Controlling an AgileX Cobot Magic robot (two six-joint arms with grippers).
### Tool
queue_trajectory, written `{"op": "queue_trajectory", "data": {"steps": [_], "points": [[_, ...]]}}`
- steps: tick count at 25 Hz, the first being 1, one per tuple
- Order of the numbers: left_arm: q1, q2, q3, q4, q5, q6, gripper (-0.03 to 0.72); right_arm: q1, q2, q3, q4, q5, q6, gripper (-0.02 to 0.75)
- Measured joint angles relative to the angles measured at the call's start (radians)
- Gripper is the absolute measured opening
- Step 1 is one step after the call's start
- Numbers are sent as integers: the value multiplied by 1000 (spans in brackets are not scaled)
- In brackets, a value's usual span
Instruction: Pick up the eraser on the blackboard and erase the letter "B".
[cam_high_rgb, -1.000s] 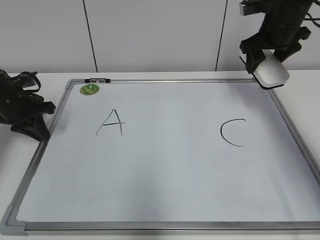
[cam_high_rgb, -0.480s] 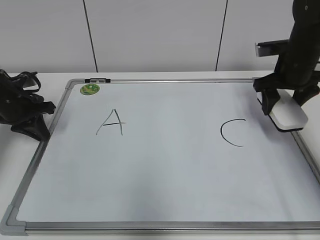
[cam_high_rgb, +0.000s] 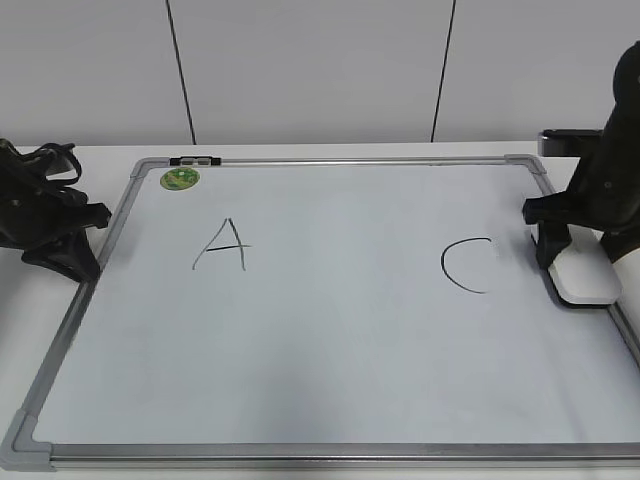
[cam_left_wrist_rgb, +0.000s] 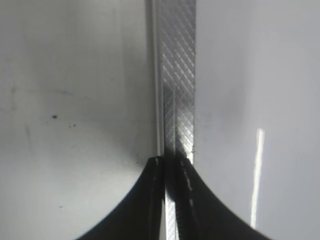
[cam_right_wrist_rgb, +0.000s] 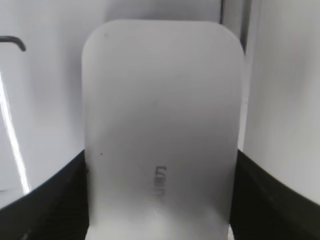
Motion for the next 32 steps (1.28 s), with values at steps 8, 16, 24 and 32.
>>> {"op": "queue_trajectory", "data": {"steps": [8, 16, 24, 32], "points": [[0, 0, 0, 0, 0, 0, 27, -14, 0, 4, 0, -60, 1, 534], [0, 0, 0, 0, 0, 0, 27, -14, 9, 4, 0, -87, -11, 533], [0, 0, 0, 0, 0, 0, 27, -14, 27, 1, -10, -92, -24, 562], [0, 0, 0, 0, 0, 0, 29, -14, 28, -191, -19, 129, -62, 608]]}}
